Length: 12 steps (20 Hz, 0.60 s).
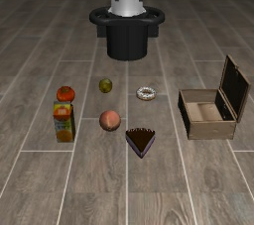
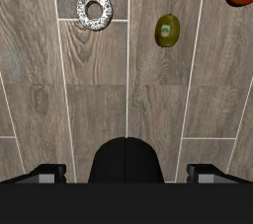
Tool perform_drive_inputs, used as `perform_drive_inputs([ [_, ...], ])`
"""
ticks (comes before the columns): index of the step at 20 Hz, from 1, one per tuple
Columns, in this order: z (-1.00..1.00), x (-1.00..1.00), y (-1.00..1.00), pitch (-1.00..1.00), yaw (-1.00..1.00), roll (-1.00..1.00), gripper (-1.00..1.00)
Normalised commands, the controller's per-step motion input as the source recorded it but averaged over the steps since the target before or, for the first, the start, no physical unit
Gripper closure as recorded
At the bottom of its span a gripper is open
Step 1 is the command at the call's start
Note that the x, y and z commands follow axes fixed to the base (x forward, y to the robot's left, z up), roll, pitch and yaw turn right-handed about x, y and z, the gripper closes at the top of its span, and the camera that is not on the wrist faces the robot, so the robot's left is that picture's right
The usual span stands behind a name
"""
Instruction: Pick up the onion and place it in the box
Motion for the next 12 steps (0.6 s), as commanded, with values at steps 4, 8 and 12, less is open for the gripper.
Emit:
perform_drive_inputs([
  [4, 0.00, 0.00, -1.00, 0.00, 0.00, 0.00, -1.00],
  [8, 0.00, 0.50, -0.50, 0.00, 0.00, 0.00, -1.00],
  [12, 0.00, 1.00, 0.00, 0.00, 0.00, 0.00, -1.00],
])
